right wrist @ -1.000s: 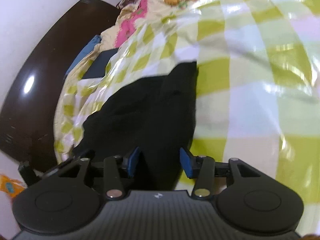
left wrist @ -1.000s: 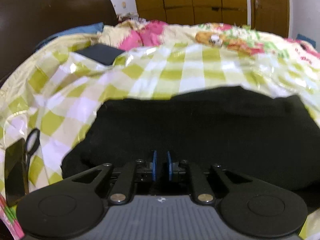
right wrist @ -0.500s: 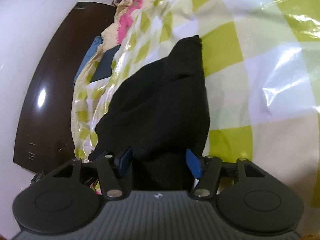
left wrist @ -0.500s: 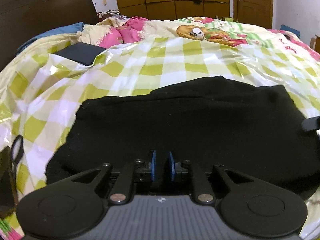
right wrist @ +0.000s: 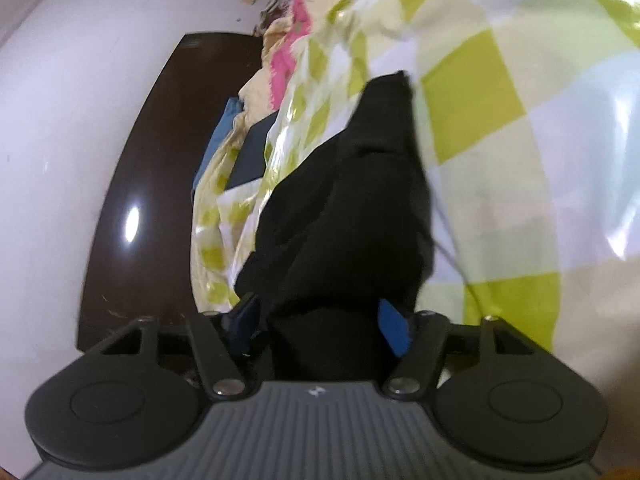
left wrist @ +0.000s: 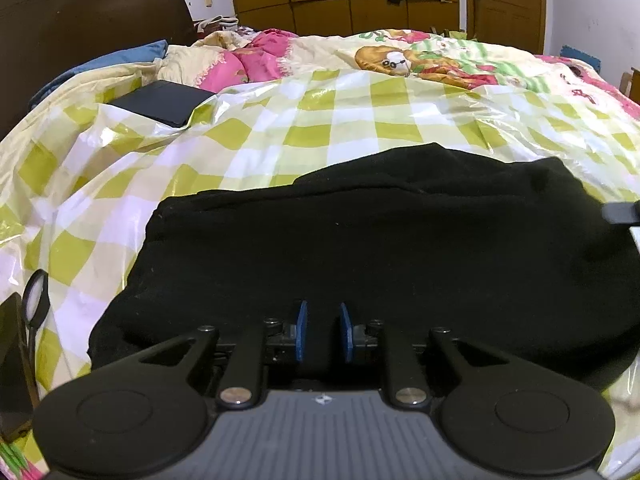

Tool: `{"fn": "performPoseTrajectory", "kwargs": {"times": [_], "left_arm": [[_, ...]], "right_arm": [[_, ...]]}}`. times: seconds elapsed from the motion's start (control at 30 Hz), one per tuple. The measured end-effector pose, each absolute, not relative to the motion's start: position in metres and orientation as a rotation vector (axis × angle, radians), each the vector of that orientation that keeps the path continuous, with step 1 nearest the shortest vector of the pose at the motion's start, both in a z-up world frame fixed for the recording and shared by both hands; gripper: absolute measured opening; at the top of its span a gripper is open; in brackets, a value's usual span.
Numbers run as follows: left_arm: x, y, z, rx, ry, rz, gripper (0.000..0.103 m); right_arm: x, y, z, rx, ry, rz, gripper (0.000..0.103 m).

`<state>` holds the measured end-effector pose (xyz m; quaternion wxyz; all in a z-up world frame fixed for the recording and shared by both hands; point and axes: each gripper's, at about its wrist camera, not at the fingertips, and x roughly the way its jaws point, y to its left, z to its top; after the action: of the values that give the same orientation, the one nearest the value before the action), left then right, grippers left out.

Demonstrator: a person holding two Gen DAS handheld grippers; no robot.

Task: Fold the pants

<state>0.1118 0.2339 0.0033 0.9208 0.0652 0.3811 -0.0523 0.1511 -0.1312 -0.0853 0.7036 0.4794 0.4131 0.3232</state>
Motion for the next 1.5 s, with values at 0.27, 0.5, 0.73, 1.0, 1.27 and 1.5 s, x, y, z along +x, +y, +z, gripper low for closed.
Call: {"fn": "performPoseTrajectory", "kwargs": {"times": [0.27,0.5,0.73,1.0,1.27,1.5], "left_arm": [[0.117,0.234,0.003,0.152,0.786,-0.129,0.038],[0.118,0.235,0.002,0.139,0.795,-0.14,0.038],[0.123,0.231,0.003,0.161,0.808,-0.118,0.038],[0.123,0.198,0.003,0.254,0.841,-0.15,0.038],[0.117,0.136,0.004,0.243,0.845,-0.307,0.037],[0.103,0.067,-0.005,0.117,0.832,-0.514,0.038]], "right_arm": [[0.15,-0.15,-0.084,0.929,0.989,0.662,0.055],[0.162,-0.12,-0.084,0.995,0.917,0.754,0.066],[0.161,-0.125,-0.101,1.072,0.982,0.694,0.031],[0.146,-0.152,-0.106,1.251,0.912,0.739,0.019],[0.123,-0.211,-0.083,1.227,0.818,0.678,0.018],[0.077,-0.272,-0.027,1.097,0.781,0.518,0.018]]}}
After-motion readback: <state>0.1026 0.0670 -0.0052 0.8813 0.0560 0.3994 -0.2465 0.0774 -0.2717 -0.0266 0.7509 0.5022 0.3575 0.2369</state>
